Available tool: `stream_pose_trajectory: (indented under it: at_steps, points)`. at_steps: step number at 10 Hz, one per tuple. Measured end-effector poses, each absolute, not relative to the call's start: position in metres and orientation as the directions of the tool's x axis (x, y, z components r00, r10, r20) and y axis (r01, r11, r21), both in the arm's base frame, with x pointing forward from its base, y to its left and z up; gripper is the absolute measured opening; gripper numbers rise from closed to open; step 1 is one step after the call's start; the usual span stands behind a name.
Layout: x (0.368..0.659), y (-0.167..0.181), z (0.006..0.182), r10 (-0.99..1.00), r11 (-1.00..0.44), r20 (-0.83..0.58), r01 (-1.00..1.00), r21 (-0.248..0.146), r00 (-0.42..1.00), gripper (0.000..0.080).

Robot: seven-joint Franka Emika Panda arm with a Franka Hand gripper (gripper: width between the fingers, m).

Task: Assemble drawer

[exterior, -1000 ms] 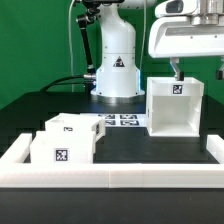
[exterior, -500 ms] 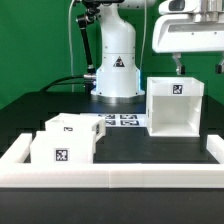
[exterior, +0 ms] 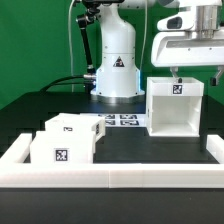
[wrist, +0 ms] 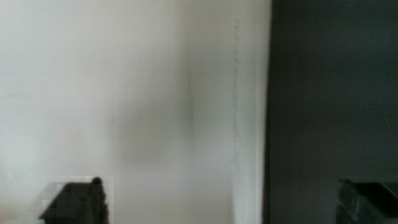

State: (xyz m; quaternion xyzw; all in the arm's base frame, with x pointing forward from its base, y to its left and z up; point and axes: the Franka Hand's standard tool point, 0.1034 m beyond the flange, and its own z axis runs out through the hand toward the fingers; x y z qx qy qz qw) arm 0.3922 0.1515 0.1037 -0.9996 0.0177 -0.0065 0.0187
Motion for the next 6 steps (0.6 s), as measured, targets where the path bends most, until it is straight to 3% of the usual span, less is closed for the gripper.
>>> stream_pose_trajectory:
  at_steps: [1,3,4,5,6]
  points:
    - [0.3908,0.1510,0.1020,-0.035,-0.999,0.008,-0.035,-0.036,0.999,0.0649]
    - [0.3903,0.1503,0.1012,-0.036,-0.999,0.005,-0.036,-0.035,0.999,0.0385]
    - [0.3903,0.1504,0.1011,-0.036,-0.999,0.005,-0.036,-0.035,0.999,0.0385]
    - [0.3899,0.1504,0.1005,-0.035,-0.999,0.004,-0.035,-0.035,0.999,0.0203]
    - [0.3903,0.1499,0.1003,-0.025,-0.999,0.006,-0.025,-0.031,1.000,0.0076]
